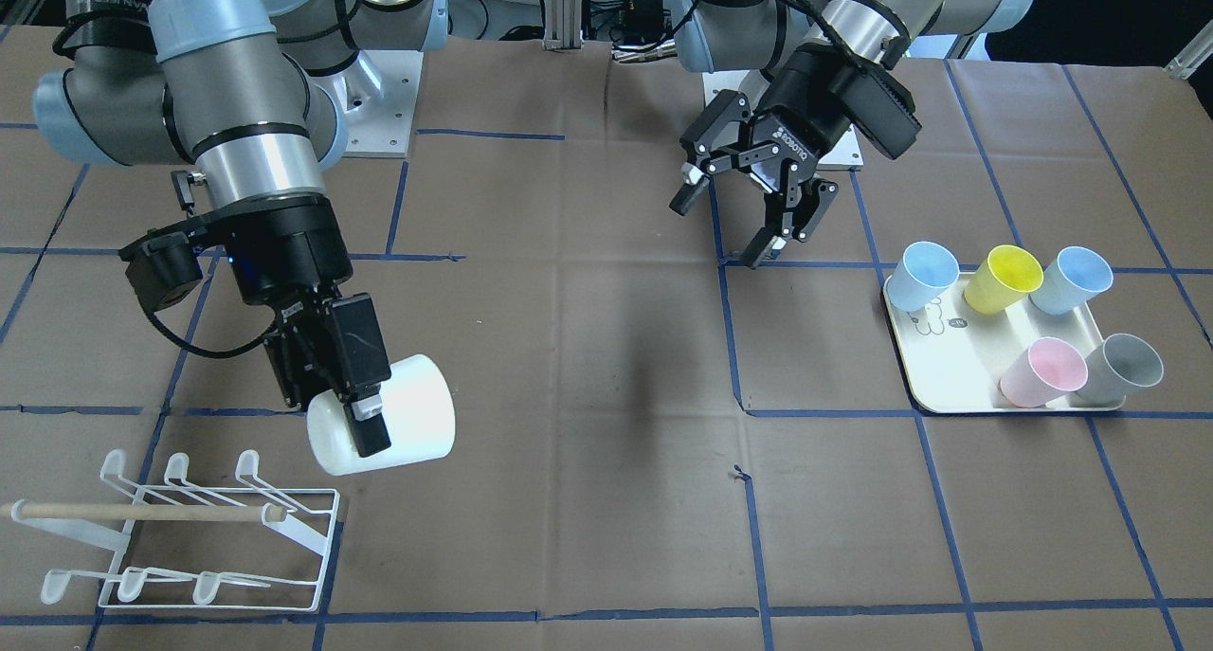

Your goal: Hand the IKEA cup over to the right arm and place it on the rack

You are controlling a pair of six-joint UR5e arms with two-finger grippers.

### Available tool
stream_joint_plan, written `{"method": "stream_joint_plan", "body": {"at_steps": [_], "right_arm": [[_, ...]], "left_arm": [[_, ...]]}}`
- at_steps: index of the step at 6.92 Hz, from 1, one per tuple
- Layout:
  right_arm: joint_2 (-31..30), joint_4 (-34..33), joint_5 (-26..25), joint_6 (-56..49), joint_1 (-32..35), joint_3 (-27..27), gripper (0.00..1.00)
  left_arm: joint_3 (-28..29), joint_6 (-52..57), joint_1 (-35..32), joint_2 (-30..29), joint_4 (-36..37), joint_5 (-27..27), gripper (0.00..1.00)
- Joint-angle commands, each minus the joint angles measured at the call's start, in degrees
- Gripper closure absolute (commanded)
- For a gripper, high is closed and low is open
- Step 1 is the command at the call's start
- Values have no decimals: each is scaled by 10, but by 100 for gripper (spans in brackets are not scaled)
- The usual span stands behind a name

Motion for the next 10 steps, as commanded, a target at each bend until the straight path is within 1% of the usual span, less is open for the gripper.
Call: {"method": "stream_joint_plan", "body": {"at_steps": [1, 2, 3, 4, 5, 6, 7, 9, 10], "right_arm": [[57, -57, -102, -197, -5, -50, 92], [78, -62, -112, -273, -9, -70, 92], [85, -65, -134, -353, -25, -83, 92], [90, -67, -137, -437, -40, -83, 92], [101, -92, -137, -470, -52, -82, 92], [132, -132, -136, -473, -62, -86, 92], [155, -168, -137, -480, -63, -86, 92], [165, -186, -138, -481, -63, -73, 92], [172, -211, -139, -481, -62, -73, 92]], "left_arm": [[122, -1, 2, -9, -268, 113, 1], [184, -2, -4, -38, -374, 173, 1], [250, -2, -14, -67, -479, 211, 1], [309, 12, -35, -93, -579, 263, 0], [335, 60, -60, -99, -625, 336, 0], [329, 102, -70, -95, -626, 362, 0], [327, 109, -72, -87, -626, 361, 0], [324, 111, -72, -87, -625, 354, 0], [322, 111, -68, -91, -620, 353, 0]]}}
